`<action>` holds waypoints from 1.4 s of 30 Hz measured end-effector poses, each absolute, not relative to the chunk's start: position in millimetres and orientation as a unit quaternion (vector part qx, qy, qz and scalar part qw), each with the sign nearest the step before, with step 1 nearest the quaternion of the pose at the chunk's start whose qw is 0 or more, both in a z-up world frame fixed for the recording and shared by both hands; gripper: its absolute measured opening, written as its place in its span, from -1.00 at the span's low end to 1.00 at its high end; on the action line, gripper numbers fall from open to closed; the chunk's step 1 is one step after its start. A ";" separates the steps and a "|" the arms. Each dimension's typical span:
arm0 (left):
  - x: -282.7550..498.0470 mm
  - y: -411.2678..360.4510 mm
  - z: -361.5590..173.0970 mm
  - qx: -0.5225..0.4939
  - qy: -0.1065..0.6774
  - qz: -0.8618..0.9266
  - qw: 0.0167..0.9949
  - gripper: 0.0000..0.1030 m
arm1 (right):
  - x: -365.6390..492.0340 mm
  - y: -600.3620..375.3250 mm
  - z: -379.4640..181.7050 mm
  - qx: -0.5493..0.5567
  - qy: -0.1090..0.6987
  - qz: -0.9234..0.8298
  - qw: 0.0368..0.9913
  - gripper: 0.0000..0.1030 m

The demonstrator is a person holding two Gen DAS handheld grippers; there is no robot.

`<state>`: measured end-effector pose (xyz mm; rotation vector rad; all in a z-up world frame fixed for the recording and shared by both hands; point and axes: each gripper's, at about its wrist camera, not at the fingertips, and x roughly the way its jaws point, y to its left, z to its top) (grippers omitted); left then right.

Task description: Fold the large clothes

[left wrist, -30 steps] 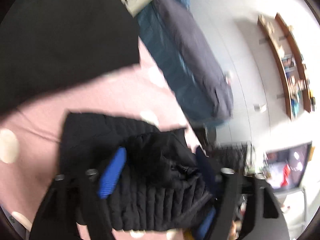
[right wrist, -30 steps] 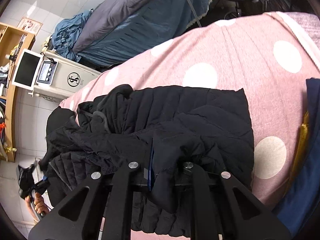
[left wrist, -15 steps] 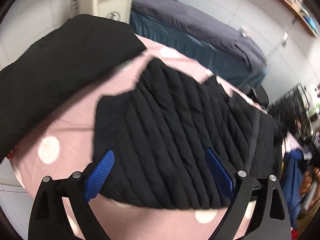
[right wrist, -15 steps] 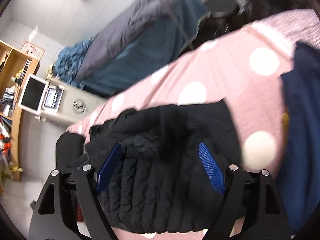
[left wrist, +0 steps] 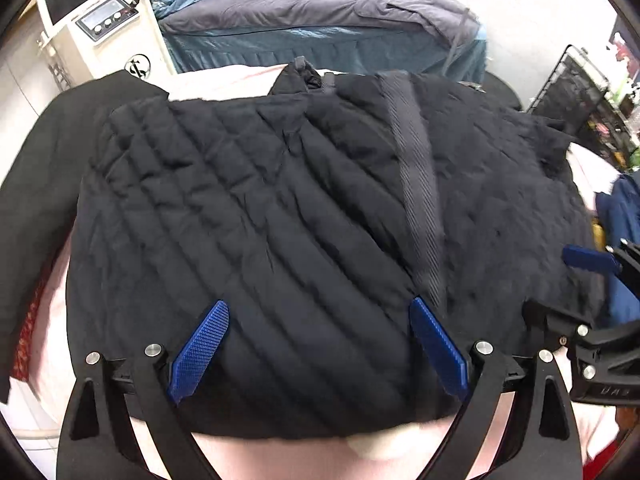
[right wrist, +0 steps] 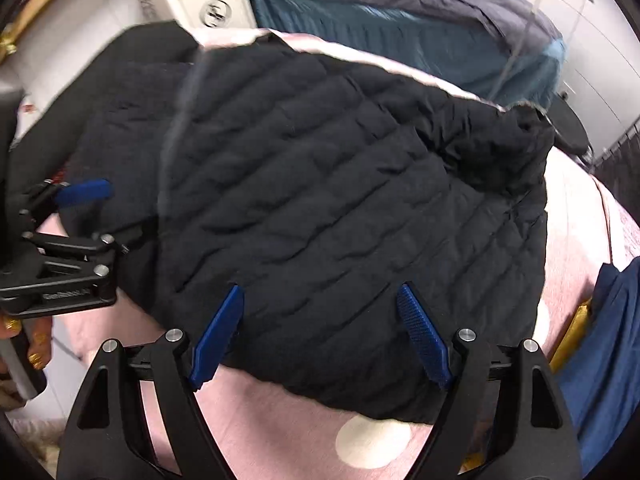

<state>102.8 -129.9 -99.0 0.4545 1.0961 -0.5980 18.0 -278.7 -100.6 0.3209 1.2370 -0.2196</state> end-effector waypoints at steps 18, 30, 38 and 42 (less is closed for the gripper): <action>232.0 -205.9 -172.1 0.216 0.598 -0.195 0.747 0.92 | 98.6 -319.2 -165.9 0.111 0.622 -0.149 0.760 0.83; 223.7 -208.6 -181.9 0.216 0.573 -0.211 0.762 0.92 | 98.8 -321.8 -169.2 0.117 0.614 -0.154 0.766 0.89; 210.7 -189.1 -164.5 0.203 0.558 -0.217 0.775 0.91 | 92.9 -327.3 -166.3 0.133 0.619 -0.154 0.759 0.89; 207.0 -182.8 -154.4 0.197 0.567 -0.220 0.769 0.88 | 92.5 -332.1 -163.4 0.145 0.629 -0.157 0.747 0.89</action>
